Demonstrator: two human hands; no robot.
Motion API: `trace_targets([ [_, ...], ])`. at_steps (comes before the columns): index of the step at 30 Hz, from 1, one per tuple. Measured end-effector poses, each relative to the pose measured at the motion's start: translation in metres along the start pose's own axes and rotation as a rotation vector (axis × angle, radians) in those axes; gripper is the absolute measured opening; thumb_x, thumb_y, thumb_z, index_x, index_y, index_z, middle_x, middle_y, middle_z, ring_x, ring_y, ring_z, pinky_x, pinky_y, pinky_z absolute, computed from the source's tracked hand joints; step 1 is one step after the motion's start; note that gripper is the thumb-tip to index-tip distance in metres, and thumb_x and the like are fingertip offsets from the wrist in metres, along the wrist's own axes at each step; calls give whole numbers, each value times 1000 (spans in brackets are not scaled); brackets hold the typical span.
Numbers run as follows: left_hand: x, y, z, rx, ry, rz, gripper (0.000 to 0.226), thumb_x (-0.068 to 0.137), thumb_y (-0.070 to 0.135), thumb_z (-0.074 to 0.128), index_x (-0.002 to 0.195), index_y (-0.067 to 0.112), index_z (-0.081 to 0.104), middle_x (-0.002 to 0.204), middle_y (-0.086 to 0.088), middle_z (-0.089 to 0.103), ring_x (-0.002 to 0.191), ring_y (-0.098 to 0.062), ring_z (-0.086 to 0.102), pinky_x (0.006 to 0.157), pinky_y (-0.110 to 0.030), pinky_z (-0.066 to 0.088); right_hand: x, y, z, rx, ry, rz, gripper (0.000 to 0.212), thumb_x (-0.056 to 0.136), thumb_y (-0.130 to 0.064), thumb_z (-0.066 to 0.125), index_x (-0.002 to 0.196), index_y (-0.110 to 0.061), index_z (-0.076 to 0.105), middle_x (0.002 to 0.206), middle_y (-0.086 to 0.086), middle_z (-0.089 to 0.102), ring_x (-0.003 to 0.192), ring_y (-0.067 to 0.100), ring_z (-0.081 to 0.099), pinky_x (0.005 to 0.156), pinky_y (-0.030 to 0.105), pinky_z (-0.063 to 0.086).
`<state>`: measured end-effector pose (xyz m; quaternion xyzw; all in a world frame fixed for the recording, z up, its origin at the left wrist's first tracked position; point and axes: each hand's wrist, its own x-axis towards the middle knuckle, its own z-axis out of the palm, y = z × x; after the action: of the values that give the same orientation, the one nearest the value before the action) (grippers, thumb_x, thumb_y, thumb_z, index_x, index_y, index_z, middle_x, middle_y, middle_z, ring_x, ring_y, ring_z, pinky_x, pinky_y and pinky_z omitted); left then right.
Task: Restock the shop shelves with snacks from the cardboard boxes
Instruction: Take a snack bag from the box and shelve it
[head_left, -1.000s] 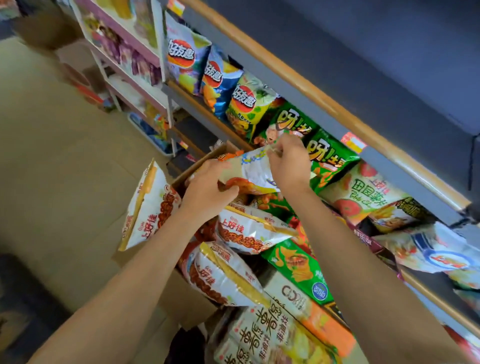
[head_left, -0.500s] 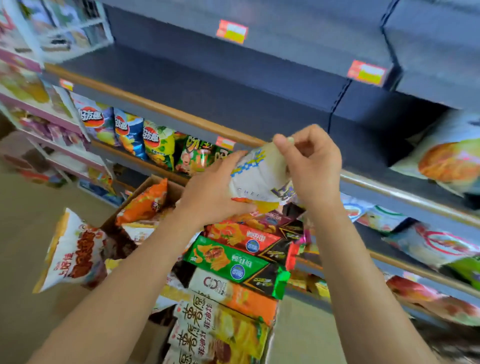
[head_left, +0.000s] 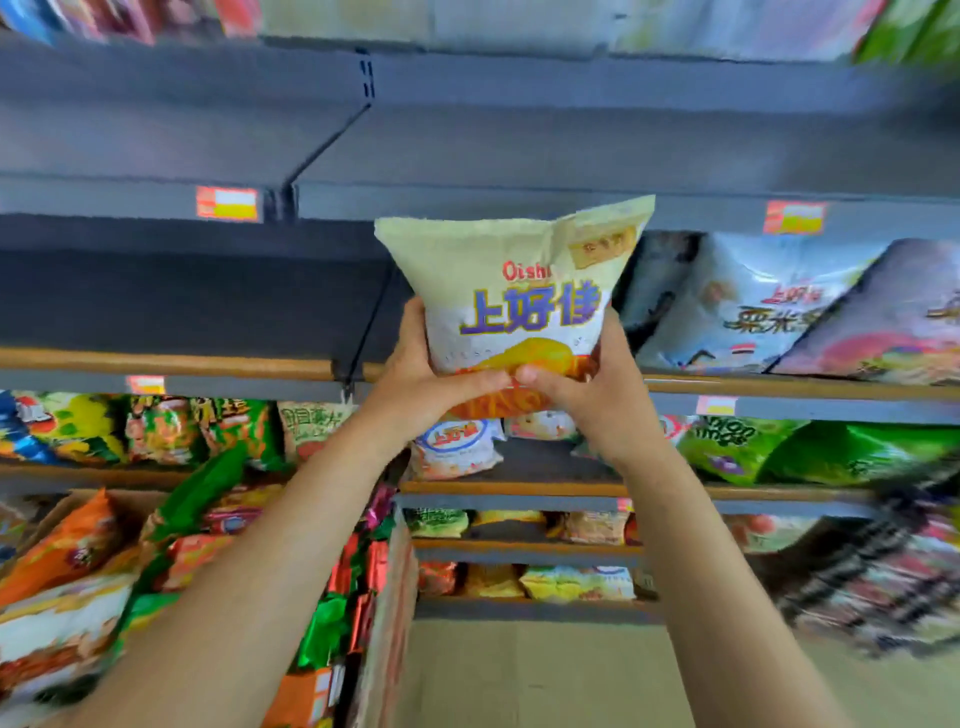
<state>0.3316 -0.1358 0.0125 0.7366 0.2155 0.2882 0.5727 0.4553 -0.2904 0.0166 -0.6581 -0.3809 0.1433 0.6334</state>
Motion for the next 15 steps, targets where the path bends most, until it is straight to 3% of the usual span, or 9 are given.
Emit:
trace_targets([
  [2, 20, 1, 21, 42, -29, -9, 81, 64, 17, 92, 130, 24, 45, 118, 15, 66, 107, 6, 63, 91, -19, 53, 12, 1, -27, -16, 25, -36, 69, 74, 5, 82, 129, -16, 46, 118, -6, 67, 108, 1, 65, 87, 22, 54],
  [4, 39, 0, 37, 118, -57, -27, 73, 65, 24, 91, 128, 21, 54, 118, 12, 67, 105, 6, 63, 92, -23, 55, 24, 7, -44, -61, 46, -55, 69, 74, 11, 79, 121, -26, 44, 111, -15, 63, 97, -13, 63, 79, 8, 49],
  [6, 52, -2, 48, 163, -108, -56, 72, 66, 37, 89, 129, 24, 56, 120, 13, 66, 108, 3, 61, 95, -28, 54, 36, 19, -54, -106, 52, -42, 70, 75, 6, 81, 123, -27, 43, 114, -15, 62, 99, -14, 61, 79, 7, 48],
  [8, 61, -5, 57, 175, -129, -98, 66, 77, 35, 83, 134, 28, 51, 121, 20, 61, 109, 7, 54, 92, -20, 45, 47, 36, -62, -111, 29, 1, 72, 74, -3, 86, 129, -22, 43, 119, -10, 64, 109, -3, 63, 88, 18, 52],
  [10, 68, -7, 66, 177, -125, -121, 62, 84, 38, 76, 138, 32, 46, 127, 21, 56, 117, 2, 49, 94, -22, 38, 54, 49, -67, -114, 15, 47, 71, 76, -13, 86, 130, -18, 42, 120, -11, 64, 111, -2, 62, 93, 24, 53],
  [13, 78, -9, 78, 133, -113, -134, 56, 88, 48, 69, 139, 37, 47, 130, 21, 59, 121, -2, 53, 100, -28, 43, 61, 60, -70, -98, 25, 82, 65, 85, -22, 79, 137, -19, 39, 119, -23, 58, 102, -22, 55, 82, 4, 45],
  [15, 84, -11, 86, 108, -63, -151, 55, 89, 52, 66, 138, 36, 48, 127, 20, 61, 116, -2, 57, 99, -29, 47, 67, 66, -70, -80, 29, 98, 59, 90, -22, 73, 139, -22, 39, 118, -24, 58, 101, -22, 55, 79, 2, 44],
])
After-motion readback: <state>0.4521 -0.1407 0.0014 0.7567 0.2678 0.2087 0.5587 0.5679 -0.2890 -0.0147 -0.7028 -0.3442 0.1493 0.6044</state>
